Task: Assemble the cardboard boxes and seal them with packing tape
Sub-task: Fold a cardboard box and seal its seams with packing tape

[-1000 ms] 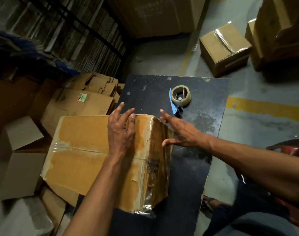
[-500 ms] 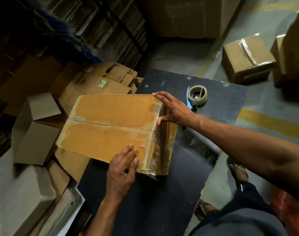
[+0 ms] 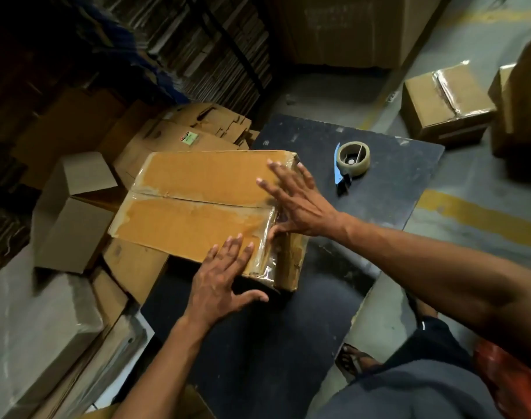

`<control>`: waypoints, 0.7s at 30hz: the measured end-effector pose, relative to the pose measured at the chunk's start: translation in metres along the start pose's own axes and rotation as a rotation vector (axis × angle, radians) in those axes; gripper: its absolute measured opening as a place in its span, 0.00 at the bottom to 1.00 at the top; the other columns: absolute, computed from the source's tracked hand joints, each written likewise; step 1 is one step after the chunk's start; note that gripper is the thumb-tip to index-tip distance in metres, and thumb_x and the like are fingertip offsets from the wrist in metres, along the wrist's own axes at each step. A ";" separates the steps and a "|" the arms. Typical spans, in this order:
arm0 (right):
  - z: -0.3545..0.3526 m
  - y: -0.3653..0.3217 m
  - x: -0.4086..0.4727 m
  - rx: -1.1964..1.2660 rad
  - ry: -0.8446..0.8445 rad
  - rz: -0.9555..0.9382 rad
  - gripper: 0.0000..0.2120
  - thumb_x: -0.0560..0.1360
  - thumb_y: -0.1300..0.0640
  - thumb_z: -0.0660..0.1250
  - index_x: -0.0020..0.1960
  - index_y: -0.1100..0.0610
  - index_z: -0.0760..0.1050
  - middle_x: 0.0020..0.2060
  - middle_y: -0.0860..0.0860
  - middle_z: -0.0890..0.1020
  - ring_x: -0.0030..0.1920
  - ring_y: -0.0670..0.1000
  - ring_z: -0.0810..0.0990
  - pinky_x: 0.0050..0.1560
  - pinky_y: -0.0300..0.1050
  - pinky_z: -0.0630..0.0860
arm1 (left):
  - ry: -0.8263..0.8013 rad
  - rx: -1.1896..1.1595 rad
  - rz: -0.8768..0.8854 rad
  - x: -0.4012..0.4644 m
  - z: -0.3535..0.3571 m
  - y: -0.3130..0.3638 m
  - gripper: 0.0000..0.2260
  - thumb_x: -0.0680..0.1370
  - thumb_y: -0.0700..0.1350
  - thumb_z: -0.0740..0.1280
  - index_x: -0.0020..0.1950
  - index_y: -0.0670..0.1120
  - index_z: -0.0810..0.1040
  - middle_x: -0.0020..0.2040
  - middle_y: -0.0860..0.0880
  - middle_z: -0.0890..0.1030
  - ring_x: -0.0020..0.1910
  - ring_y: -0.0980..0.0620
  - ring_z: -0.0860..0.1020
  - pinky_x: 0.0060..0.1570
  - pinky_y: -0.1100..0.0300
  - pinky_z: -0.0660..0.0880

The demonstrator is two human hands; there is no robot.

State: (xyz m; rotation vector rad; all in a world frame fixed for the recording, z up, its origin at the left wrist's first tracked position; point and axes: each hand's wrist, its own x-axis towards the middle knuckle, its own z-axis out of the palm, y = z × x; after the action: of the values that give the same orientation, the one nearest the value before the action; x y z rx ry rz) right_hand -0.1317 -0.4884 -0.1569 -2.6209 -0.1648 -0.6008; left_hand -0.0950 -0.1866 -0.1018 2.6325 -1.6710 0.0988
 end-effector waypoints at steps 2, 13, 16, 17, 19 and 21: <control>0.015 -0.005 -0.007 0.005 -0.022 0.030 0.49 0.73 0.22 0.57 0.84 0.48 0.49 0.84 0.55 0.51 0.83 0.57 0.43 0.77 0.73 0.49 | -0.002 0.049 0.034 0.000 0.001 -0.003 0.43 0.76 0.75 0.60 0.83 0.49 0.63 0.82 0.45 0.63 0.80 0.44 0.63 0.73 0.38 0.69; -0.006 -0.008 -0.022 -0.078 -0.091 -0.076 0.60 0.66 0.16 0.56 0.85 0.50 0.42 0.84 0.56 0.43 0.83 0.57 0.38 0.78 0.70 0.36 | 0.125 0.107 0.048 0.002 0.008 0.000 0.34 0.78 0.68 0.64 0.78 0.48 0.71 0.77 0.43 0.72 0.74 0.42 0.73 0.64 0.37 0.77; 0.013 -0.028 -0.024 -0.104 -0.067 -0.138 0.54 0.71 0.20 0.57 0.85 0.51 0.48 0.83 0.58 0.47 0.83 0.58 0.42 0.78 0.73 0.44 | 0.140 0.089 0.041 0.002 0.008 0.001 0.34 0.78 0.67 0.64 0.79 0.49 0.71 0.77 0.43 0.72 0.74 0.42 0.73 0.64 0.36 0.77; 0.021 -0.029 -0.026 -0.090 -0.049 -0.140 0.52 0.72 0.22 0.58 0.84 0.52 0.51 0.83 0.58 0.49 0.83 0.59 0.43 0.77 0.74 0.48 | 0.133 0.075 0.039 0.001 0.009 0.001 0.34 0.78 0.67 0.64 0.79 0.49 0.70 0.77 0.43 0.71 0.74 0.42 0.72 0.64 0.36 0.77; 0.026 -0.026 -0.029 -0.063 -0.036 -0.146 0.51 0.72 0.23 0.61 0.84 0.53 0.53 0.83 0.58 0.51 0.83 0.59 0.44 0.76 0.74 0.49 | 0.122 0.062 0.035 0.000 0.009 0.000 0.35 0.78 0.67 0.65 0.80 0.51 0.68 0.77 0.44 0.71 0.75 0.42 0.72 0.65 0.36 0.76; 0.021 -0.019 -0.029 -0.102 -0.069 -0.193 0.55 0.69 0.21 0.60 0.84 0.52 0.50 0.83 0.57 0.51 0.83 0.59 0.43 0.77 0.74 0.44 | 0.117 0.055 0.025 0.001 0.007 -0.001 0.36 0.77 0.67 0.66 0.80 0.52 0.67 0.77 0.44 0.71 0.75 0.43 0.72 0.66 0.37 0.76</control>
State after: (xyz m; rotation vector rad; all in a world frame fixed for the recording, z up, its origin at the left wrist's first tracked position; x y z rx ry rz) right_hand -0.1541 -0.4622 -0.1789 -2.7458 -0.4235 -0.5975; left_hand -0.0938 -0.1878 -0.1090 2.5890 -1.6869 0.2967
